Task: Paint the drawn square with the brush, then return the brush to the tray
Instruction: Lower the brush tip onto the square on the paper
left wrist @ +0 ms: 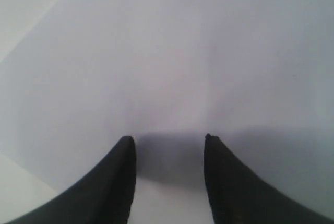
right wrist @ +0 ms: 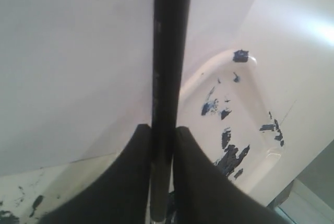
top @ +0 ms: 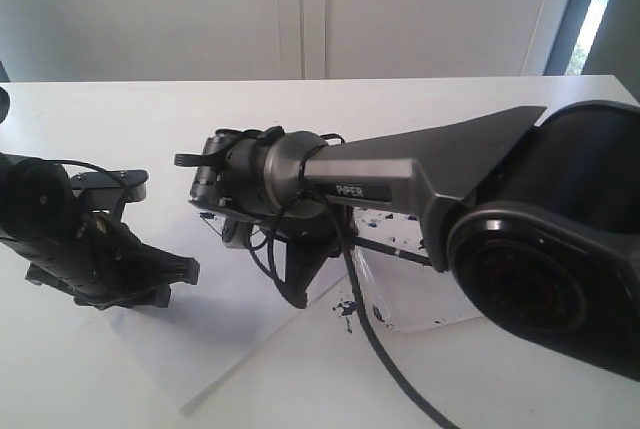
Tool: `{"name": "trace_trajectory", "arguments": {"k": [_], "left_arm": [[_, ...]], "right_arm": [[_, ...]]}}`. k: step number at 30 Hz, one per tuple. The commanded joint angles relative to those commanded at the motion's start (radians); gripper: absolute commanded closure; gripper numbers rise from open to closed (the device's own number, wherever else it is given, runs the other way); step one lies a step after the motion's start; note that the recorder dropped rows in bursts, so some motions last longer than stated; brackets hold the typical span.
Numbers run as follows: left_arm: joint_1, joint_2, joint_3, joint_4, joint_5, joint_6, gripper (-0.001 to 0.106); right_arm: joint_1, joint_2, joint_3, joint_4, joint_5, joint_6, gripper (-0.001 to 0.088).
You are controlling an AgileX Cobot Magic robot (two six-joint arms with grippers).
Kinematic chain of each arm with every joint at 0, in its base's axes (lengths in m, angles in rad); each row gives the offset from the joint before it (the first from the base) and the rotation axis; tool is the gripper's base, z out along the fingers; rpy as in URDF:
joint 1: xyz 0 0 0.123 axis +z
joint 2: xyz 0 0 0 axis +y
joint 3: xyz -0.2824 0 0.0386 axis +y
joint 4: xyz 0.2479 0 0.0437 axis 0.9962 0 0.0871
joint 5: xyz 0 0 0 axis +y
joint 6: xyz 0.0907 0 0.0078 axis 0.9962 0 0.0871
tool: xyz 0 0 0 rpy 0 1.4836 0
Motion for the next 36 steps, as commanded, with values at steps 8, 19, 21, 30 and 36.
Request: {"name": "trace_trajectory", "arguments": {"k": [8, 19, 21, 30, 36], "left_arm": [[0.000, 0.000, 0.000, 0.000, -0.005, 0.000, 0.057], [0.055, 0.000, 0.000, 0.000, -0.010, 0.000, 0.057], [0.099, 0.000, 0.000, 0.000, 0.006, 0.000, 0.057], [0.130, 0.000, 0.000, -0.002, 0.019, 0.000, 0.057], [0.130, 0.000, 0.000, -0.004, 0.016, 0.000, 0.057]], "right_arm": [[0.002, 0.000, 0.000, 0.032, 0.000, 0.000, 0.0868], [0.073, -0.007, 0.002, 0.090, 0.000, -0.007, 0.0868], [0.071, -0.017, 0.024, 0.070, 0.000, -0.007, 0.0868], [0.028, -0.052, 0.094, -0.022, 0.000, 0.026, 0.0868], [0.033, -0.071, 0.094, 0.020, 0.000, 0.026, 0.0868]]}}
